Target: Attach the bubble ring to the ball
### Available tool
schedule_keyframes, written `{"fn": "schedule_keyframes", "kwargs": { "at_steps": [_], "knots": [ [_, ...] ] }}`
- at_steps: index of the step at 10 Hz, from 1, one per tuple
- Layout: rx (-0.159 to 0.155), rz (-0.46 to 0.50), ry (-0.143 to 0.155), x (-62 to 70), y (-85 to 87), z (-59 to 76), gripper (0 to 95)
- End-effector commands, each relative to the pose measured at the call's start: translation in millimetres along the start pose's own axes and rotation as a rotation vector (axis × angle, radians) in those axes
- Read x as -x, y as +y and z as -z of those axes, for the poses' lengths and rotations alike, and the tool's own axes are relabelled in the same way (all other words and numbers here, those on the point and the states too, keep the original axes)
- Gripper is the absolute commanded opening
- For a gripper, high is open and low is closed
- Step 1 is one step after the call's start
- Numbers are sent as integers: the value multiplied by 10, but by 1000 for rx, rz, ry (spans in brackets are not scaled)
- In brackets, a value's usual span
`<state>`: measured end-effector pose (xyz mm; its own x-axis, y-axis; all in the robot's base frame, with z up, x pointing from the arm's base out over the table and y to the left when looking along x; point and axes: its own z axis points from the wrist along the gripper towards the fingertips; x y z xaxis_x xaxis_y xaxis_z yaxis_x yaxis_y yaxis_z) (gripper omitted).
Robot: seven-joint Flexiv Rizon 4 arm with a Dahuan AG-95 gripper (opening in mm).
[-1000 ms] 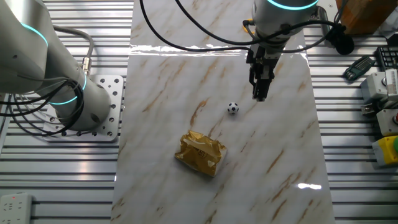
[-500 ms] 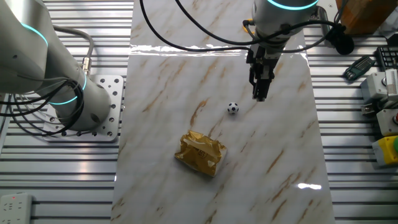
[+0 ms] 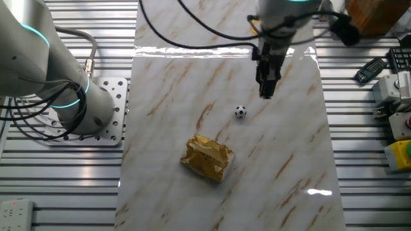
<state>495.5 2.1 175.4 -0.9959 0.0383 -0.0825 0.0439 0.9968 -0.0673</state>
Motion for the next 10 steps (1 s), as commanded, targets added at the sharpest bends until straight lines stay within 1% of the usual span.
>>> {"fn": "schedule_keyframes", "kwargs": {
  "at_steps": [1, 4, 5, 10],
  "knots": [
    [-16, -38, -19, 2, 5, 36, 0],
    [-13, -44, -22, -31, -38, 104, 0],
    [-21, -41, -17, -34, -44, 110, 0],
    [-19, -32, -21, -44, -31, 138, 0]
  ]
}}
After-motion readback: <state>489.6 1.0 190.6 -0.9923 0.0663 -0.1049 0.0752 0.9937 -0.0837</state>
